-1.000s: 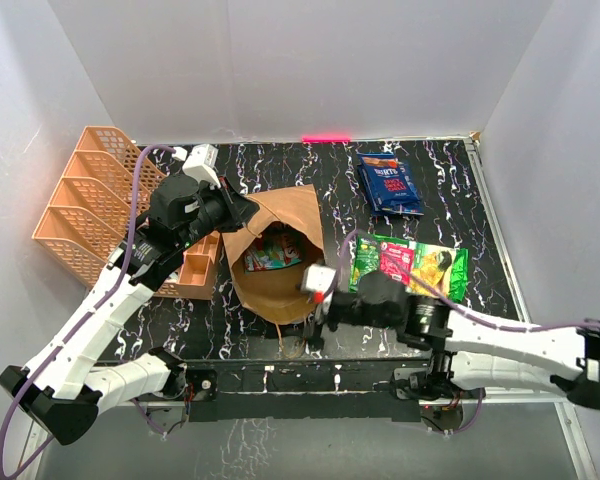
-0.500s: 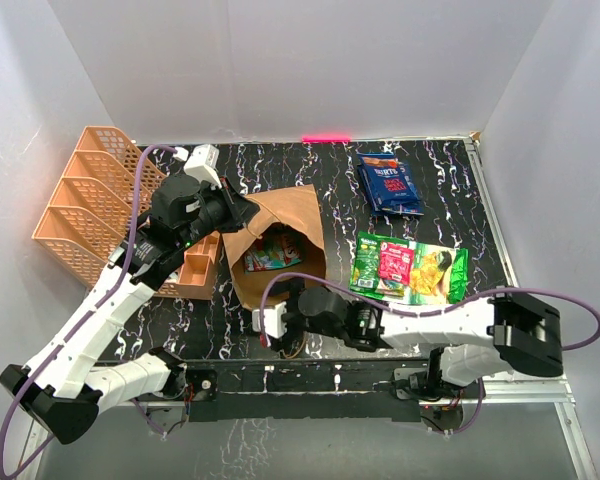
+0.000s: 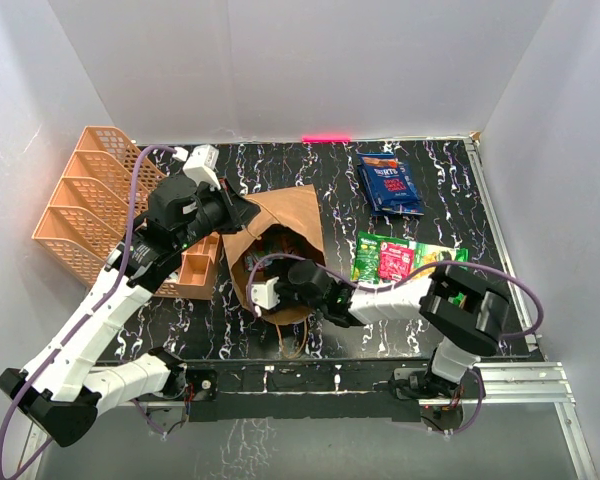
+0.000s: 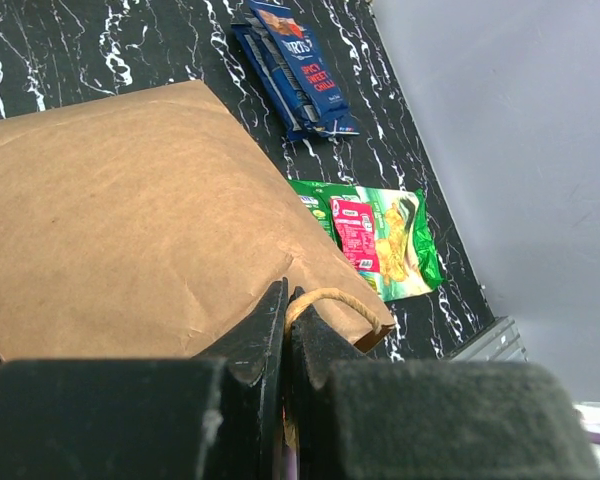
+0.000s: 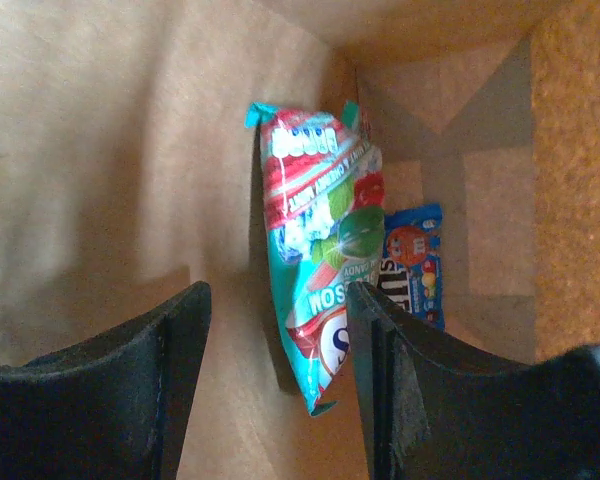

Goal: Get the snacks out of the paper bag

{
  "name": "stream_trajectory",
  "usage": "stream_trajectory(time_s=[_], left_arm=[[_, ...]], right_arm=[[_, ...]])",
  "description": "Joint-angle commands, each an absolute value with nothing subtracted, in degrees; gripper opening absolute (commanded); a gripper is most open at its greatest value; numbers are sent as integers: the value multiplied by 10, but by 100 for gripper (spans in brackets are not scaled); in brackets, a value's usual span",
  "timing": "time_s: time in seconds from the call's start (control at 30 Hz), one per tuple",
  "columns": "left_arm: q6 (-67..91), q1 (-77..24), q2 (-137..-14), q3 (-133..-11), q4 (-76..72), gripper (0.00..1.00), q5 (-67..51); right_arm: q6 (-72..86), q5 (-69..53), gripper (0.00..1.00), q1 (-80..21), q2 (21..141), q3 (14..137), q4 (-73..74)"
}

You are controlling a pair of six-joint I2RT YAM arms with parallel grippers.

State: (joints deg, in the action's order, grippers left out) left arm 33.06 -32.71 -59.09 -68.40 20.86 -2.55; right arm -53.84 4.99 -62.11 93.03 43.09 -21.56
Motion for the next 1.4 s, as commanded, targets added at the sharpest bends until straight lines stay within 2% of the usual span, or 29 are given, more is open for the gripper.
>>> stream_trajectory(time_s=[0.0,0.47,0.6,0.67,0.77,0.87,0.93,1.1,1.37], left_arm=[[320,-324,-572,-700,192,0,-44],[321,-324,-570,-702,189,0,-58],[321,-324,-569,-702,193,0,-59],[322,-324,-566,-701,194,0,-56],[321,-324,-563,-700,198,0,-50],[320,-324,-562,-697,199,0,-43],[321,-323,-564,-694,197,0,-42],[323,-324,-572,-693,193,0,-38],[325,-324,-576,-692,195,0,-27]], right_arm=[[-543,57,59,-599,967,463,-340],[-574,87,60,-572,1123,547,-421],[-569,109,50,-562,1155,572,-429],[-570,97,39,-559,1157,572,-424],[-568,70,23,-559,1138,563,-405],[-556,42,12,-560,1108,552,-379],[-544,26,8,-560,1082,545,-360],[-497,-20,8,-568,1006,515,-316],[-321,-156,8,-576,849,474,-212]])
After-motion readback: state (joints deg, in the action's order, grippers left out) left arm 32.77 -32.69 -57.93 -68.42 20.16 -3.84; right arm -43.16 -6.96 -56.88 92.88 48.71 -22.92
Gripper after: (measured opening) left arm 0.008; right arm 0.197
